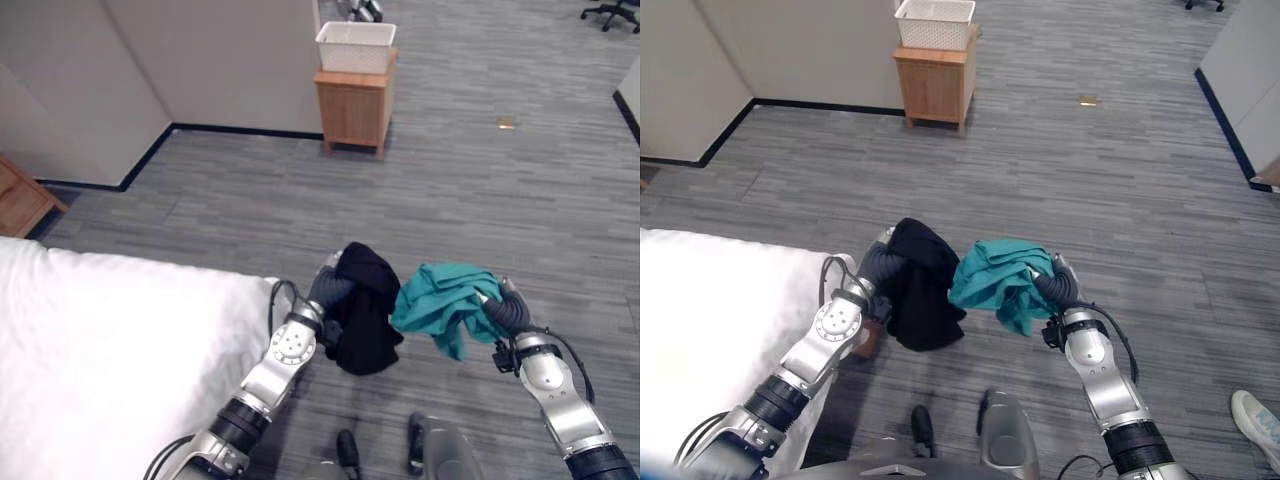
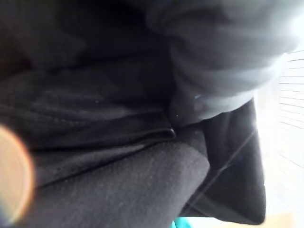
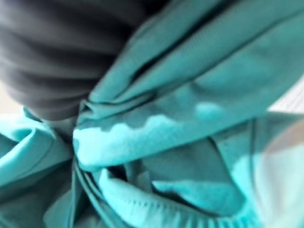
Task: Pick up bed clothes into laundry basket.
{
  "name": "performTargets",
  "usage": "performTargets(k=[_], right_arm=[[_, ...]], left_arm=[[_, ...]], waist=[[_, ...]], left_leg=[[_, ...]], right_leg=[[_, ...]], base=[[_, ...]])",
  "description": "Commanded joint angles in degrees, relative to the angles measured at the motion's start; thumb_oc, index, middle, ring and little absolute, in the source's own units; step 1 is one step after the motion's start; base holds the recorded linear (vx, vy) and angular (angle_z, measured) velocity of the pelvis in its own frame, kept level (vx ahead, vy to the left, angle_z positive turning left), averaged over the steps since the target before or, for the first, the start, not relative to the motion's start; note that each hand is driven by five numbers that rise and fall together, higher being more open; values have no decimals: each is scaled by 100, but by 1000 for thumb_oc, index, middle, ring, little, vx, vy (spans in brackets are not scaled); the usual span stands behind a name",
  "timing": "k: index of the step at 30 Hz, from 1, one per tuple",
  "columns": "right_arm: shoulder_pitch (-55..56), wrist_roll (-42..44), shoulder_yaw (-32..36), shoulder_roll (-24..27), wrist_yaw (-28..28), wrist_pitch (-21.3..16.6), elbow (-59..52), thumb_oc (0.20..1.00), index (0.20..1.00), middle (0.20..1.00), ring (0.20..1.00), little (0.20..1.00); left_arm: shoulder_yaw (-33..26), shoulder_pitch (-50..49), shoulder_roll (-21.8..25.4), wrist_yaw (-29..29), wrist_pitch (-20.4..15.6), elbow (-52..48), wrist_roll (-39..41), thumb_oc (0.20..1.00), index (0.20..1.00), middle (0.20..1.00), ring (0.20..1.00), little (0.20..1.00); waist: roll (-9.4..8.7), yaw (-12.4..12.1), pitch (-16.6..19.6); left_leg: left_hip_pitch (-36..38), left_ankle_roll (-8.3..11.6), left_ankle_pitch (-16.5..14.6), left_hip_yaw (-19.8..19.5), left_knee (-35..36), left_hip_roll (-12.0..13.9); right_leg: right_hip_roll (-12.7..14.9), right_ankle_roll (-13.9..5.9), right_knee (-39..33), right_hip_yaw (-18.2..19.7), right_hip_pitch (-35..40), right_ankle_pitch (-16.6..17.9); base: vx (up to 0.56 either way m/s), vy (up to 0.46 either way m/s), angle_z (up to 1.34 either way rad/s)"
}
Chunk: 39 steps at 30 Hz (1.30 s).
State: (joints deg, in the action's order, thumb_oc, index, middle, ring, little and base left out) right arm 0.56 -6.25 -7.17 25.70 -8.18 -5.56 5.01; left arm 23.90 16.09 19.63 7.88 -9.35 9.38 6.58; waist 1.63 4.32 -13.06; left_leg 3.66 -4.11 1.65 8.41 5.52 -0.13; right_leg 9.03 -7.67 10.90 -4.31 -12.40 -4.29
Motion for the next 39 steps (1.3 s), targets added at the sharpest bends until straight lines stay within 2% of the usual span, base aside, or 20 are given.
performTargets(k=[1, 12, 13, 15, 16, 17, 18, 20, 21, 23, 24, 25, 28, 29, 30, 31, 32, 33, 35, 39], right_arm=[[-65, 124, 289, -7, -100, -382, -423, 200, 200, 200, 200, 200], [151, 301, 292, -81, 9, -442, -456, 200, 200, 200, 200, 200], [82, 1298, 146, -240, 243, -434, 1056, 200, 200, 200, 200, 200], [-10, 923, 60, -115, 235, -430, 935, 200, 200, 200, 200, 200], [-6, 899, 61, -120, 228, -441, 841, 200, 200, 200, 200, 200], [4, 905, 82, -121, 186, -445, 768, 200, 200, 200, 200, 200], [4, 905, 83, -121, 186, -445, 768, 200, 200, 200, 200, 200], [-57, 1076, 156, -161, 121, -453, 487, 200, 200, 200, 200, 200], [-160, 1040, 249, -120, 133, -479, -86, 200, 200, 200, 200, 200], [-278, 1072, 332, -22, 144, -548, -410, 200, 200, 200, 200, 200], [-432, 1095, 330, 3, 107, -634, -569, 200, 200, 200, 200, 200], [-537, 1007, 359, 97, 40, -652, -731, 200, 200, 200, 200, 200], [-722, 896, 424, 175, -63, -613, -854, 200, 200, 200, 200, 200], [-824, 843, 429, 208, -129, -585, -913, 200, 200, 200, 200, 200], [-930, 731, 456, 218, -263, -580, -985, 200, 200, 200, 200, 200], [-927, 729, 455, 220, -266, -579, -986, 200, 200, 200, 200, 200], [-974, 636, 451, 235, -361, -573, -944, 200, 200, 200, 200, 200], [-966, 634, 446, 245, -365, -574, -941, 200, 200, 200, 200, 200], [-967, 576, 484, 255, -422, -540, -936, 200, 200, 200, 200, 200], [-792, 489, 450, 86, -265, -481, -992, 200, 200, 200, 200, 200]], left_arm=[[-228, 204, -79, -36, -406, -288, 120, 200, 200, 200, 200, 200], [-356, -203, -73, -152, -343, -418, 138, 200, 200, 200, 200, 200], [-1715, -1884, 323, 100, -399, 93, 423, 200, 200, 200, 200, 200], [-1808, -1881, 256, 76, -397, 49, 338, 200, 200, 200, 200, 200], [-1748, -1849, 227, 103, -339, 1, 217, 200, 200, 200, 200, 200], [-1744, -1800, 184, 172, -305, 27, 141, 200, 200, 200, 200, 200], [-1743, -1800, 184, 172, -305, 27, 141, 200, 200, 200, 200, 200], [-1711, -1666, 194, 249, -283, 143, -5, 200, 200, 200, 200, 200], [-1740, -1511, 254, 180, -316, 67, -78, 200, 200, 200, 200, 200], [-1803, -1445, 268, 155, -351, -102, -33, 200, 200, 200, 200, 200], [-1814, -1403, 256, 136, -355, -180, 33, 200, 200, 200, 200, 200], [-1814, -1356, 275, 127, -393, -313, 83, 200, 200, 200, 200, 200], [-1839, -1333, 339, 186, -380, -409, 83, 200, 200, 200, 200, 200], [-1871, -1338, 338, 222, -391, -425, 127, 200, 200, 200, 200, 200], [-1907, -1339, 298, 320, -405, -456, 165, 200, 200, 200, 200, 200], [-1905, -1342, 295, 321, -403, -459, 164, 200, 200, 200, 200, 200], [-1922, -1358, 243, 412, -431, -477, 137, 200, 200, 200, 200, 200], [-1917, -1368, 230, 416, -432, -477, 132, 200, 200, 200, 200, 200], [-1949, -1429, 195, 495, -436, -611, 129, 200, 200, 200, 200, 200], [-1945, -1617, 247, 466, -344, -752, -107, 200, 200, 200, 200, 200]], waist=[[-152, -16, 270], [-197, -63, 577], [-136, -233, 155], [-213, -319, 177], [-252, -298, 209], [-266, -232, 282], [-265, -234, 287], [-291, -161, 356], [-346, -106, 384], [-432, -145, 316], [-511, -203, 232], [-719, -350, 130], [-838, -479, 107], [-848, -546, 114], [-762, -621, 174], [-780, -636, 165], [-570, -680, 280], [-602, -680, 279], [-499, -726, 342], [-508, -936, 565]], left_leg=[[168, 496, -312, 26, -52, 128], [335, 527, -382, -27, -52, 92], [175, 1245, 11, 253, -169, 1468], [206, 1066, -136, 219, -202, 1043], [231, 988, -154, 194, -175, 910], [254, 940, -135, 205, -98, 838], [249, 941, -135, 207, -97, 839], [252, 885, -186, 178, -52, 643], [264, 886, -266, 42, -52, 523], [-8, 994, -216, 45, -992, 607], [-371, 1094, 33, 20, -1965, 756], [-1123, 1121, 393, 41, -3450, 880], [-1620, 996, 120, 136, -4065, 797], [-1819, 944, -18, 271, -3954, 730], [-1923, 812, -186, 657, -3028, 641], [-1874, 802, -174, 688, -2975, 614], [-1840, 815, 171, 956, -1585, 529], [-1720, 810, 249, 984, -1385, 446], [-1889, 835, 586, 1164, -209, 433], [-1852, 661, 929, 575, -52, 174]], right_leg=[[-300, -73, -799, 8, 961, 571], [-236, -47, -1415, -313, 1672, 638], [-136, -184, 56, -538, 788, 169], [-271, 66, -135, -910, 1157, 8], [-462, 201, -286, -851, 1272, -81], [-696, 212, -489, -522, 1222, -26], [-697, 212, -492, -520, 1217, -22], [-913, 283, -830, -111, 1127, 123], [-855, 378, -1068, -93, 1292, 139], [-777, 439, -1184, -118, 1445, 139], [-749, 538, -1271, -161, 1592, 160], [-628, 684, -1426, -198, 1831, 122], [-565, 705, -1570, -122, 2130, 65], [-547, 685, -1590, -56, 2258, -33], [-595, 630, -1590, 28, 2451, -269], [-565, 619, -1590, 41, 2466, -275], [-708, 524, -1590, 73, 2656, -454], [-651, 506, -1590, 69, 2684, -476], [-617, 374, -1590, 24, 3000, -676], [-395, 203, -1319, 265, 3365, -688]], base=[[111, -103, 75], [94, -29, 9], [44, 176, 3], [59, 303, -23], [148, 212, -28], [139, 122, -18], [164, 107, -19], [216, 96, -13], [239, 48, 5], [141, -44, 22], [142, -208, 34], [121, -181, 32], [263, -74, 7], [545, 95, -26], [427, 106, -19], [673, 223, -47], [388, 141, -4], [605, 198, 18], [572, 148, 21], [758, 184, -42]])
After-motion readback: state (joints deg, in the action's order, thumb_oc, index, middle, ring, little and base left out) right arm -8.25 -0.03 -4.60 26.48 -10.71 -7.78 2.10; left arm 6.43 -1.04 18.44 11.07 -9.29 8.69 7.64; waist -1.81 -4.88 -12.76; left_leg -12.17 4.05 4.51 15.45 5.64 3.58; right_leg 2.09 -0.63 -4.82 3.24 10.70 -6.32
